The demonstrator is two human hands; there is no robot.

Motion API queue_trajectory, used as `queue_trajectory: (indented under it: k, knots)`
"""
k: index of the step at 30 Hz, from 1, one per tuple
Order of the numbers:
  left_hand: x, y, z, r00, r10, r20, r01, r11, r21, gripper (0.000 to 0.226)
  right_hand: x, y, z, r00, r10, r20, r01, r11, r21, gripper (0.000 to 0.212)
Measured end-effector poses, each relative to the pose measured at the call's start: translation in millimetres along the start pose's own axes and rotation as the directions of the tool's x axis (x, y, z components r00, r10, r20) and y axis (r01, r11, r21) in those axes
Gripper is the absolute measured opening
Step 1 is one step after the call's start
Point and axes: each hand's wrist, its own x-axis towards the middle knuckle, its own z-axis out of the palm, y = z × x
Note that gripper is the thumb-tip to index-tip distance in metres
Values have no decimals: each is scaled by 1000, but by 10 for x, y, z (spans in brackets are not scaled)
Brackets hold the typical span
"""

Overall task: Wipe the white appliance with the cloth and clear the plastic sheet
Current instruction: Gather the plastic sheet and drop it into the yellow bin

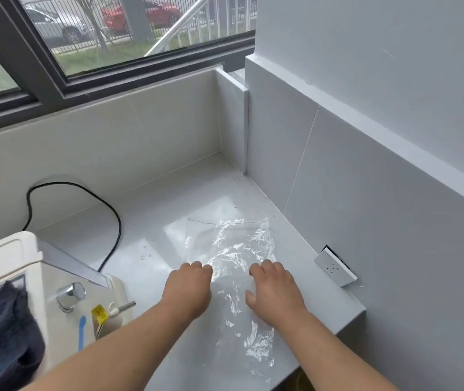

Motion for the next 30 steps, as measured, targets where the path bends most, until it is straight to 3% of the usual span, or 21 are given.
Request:
queue_trajectory:
  k: [3, 6, 13, 17, 25, 27, 30]
  knots:
    - [-74, 23, -215, 998, -33, -54, 25, 990, -136, 12, -26, -71, -131, 999, -9, -48, 13, 995, 94, 71]
    - [-162, 3, -498, 988, -76, -136, 38, 965, -260, 14, -55, -168, -317, 997, -2, -72, 11, 992, 126, 81]
    - [-464, -91, -991, 953, -59, -298, -40, 948, -317, 12, -143, -403, -834, 982, 78, -172, -66, 995, 71, 51]
    - [-650, -264, -1208, 925, -6, -381, -104, 958, -267, 11, -301, -507, -1130, 959, 191, -208, -153, 971, 186, 37]
    - [-1017, -444, -1532, 925, 7, -379, -168, 905, -392, 31, -603, -761, -1601, 878, 426, -217, -197, 737, 647, 46]
    - [-1121, -439, -1587, 929, 27, -370, -184, 899, -397, 38, -666, -883, -1692, 871, 453, -190, -160, 627, 762, 44]
    - [-1243, -406, -1660, 930, 40, -365, -208, 877, -433, 36, -752, -1071, -1830, 883, 452, -128, -63, 385, 921, 36]
